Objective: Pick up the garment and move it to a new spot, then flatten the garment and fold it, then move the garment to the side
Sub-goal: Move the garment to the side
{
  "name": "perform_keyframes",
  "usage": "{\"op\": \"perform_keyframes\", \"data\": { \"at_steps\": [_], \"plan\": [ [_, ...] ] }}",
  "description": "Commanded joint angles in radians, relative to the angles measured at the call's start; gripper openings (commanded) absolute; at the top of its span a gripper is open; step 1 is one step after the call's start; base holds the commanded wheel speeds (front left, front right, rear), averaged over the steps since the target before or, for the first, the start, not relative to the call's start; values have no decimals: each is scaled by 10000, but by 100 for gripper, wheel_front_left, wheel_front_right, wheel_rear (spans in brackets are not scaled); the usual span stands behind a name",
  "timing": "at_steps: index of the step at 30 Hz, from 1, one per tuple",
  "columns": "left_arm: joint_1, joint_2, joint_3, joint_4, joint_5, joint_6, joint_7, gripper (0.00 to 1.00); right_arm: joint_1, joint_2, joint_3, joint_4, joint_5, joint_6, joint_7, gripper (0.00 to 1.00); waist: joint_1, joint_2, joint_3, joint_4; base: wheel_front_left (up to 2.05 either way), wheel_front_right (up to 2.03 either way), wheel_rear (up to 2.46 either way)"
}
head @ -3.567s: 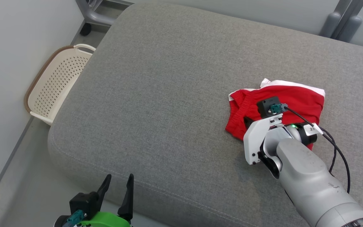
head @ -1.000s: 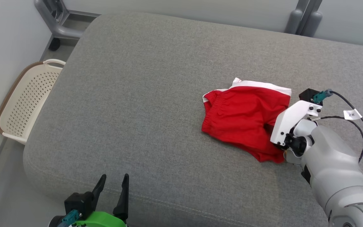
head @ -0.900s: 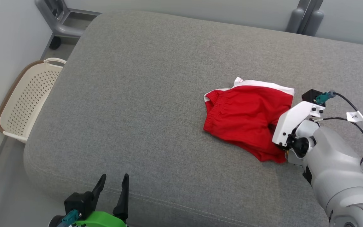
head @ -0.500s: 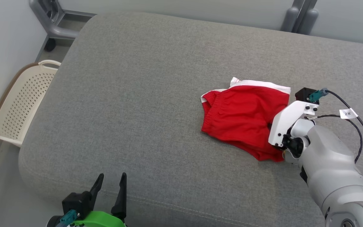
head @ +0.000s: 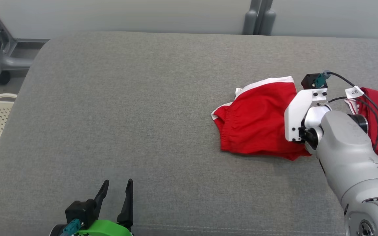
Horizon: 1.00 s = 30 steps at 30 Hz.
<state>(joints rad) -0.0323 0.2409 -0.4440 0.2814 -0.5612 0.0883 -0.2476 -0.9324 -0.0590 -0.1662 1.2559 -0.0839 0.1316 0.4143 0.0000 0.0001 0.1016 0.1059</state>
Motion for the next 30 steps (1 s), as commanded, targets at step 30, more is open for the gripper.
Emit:
{"op": "perform_keyframes", "data": {
  "at_steps": [30],
  "plan": [
    [-632, 375, -65, -221, 116, 22, 132, 100, 1803, -2846, 478, -6112, -247, -20, 2151, 0, 0, -1, 824, -1458, 0, 0, 0]
  ]
}}
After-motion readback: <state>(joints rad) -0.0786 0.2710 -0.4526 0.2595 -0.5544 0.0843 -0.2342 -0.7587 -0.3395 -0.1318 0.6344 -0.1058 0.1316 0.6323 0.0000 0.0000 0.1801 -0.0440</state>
